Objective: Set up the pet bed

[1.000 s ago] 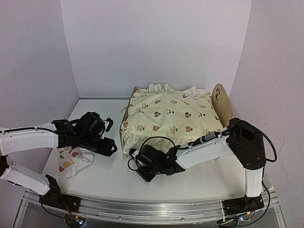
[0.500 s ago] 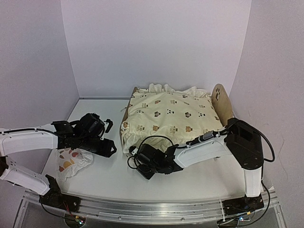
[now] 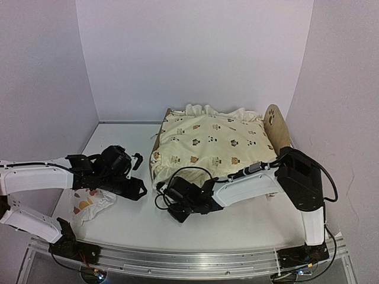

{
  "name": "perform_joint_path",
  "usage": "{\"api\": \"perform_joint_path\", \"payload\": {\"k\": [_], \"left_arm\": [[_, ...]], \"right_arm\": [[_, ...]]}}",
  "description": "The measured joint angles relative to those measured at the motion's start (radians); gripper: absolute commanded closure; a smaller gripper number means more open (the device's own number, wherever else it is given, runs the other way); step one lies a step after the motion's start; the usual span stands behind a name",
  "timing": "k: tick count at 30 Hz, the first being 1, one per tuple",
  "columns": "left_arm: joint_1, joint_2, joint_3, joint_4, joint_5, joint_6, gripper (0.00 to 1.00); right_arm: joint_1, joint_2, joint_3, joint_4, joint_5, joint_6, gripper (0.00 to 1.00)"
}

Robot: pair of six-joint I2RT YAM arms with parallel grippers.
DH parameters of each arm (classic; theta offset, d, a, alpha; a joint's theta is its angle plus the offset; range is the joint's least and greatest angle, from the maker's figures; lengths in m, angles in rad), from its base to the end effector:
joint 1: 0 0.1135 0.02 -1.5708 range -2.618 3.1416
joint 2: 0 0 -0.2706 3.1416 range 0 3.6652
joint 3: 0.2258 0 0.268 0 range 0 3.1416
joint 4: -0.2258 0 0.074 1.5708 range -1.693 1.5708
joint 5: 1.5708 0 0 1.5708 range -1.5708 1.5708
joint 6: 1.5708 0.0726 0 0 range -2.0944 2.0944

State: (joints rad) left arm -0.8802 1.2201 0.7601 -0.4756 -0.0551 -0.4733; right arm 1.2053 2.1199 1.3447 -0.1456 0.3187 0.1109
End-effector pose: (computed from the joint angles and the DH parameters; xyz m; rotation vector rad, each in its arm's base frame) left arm 0.1780 -0.2092 0.1875 0.4970 2.5242 -0.4744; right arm 0.1915 0.4367 0.0906 -1.1537 2.1469 0.1921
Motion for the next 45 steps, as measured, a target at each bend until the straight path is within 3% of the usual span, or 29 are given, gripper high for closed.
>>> {"api": "perform_joint_path", "payload": {"k": [2, 6, 27, 45], "left_arm": [[-0.002, 0.000, -0.008, 0.014, -0.001, -0.002, 0.51], [-0.002, 0.000, -0.021, 0.033, -0.014, -0.013, 0.51], [-0.003, -0.130, -0.097, 0.050, -0.024, -0.025, 0.52], [-0.003, -0.167, -0.116, 0.069, 0.042, -0.014, 0.54]], "right_arm": [[-0.002, -0.001, 0.006, -0.010, -0.024, 0.008, 0.59], [-0.007, -0.001, 0.027, -0.044, -0.035, 0.058, 0.57], [-0.045, 0.081, 0.183, 0.043, 0.142, 0.428, 0.70], [-0.016, 0.188, 0.232, 0.113, 0.264, 0.548, 0.71]]}}
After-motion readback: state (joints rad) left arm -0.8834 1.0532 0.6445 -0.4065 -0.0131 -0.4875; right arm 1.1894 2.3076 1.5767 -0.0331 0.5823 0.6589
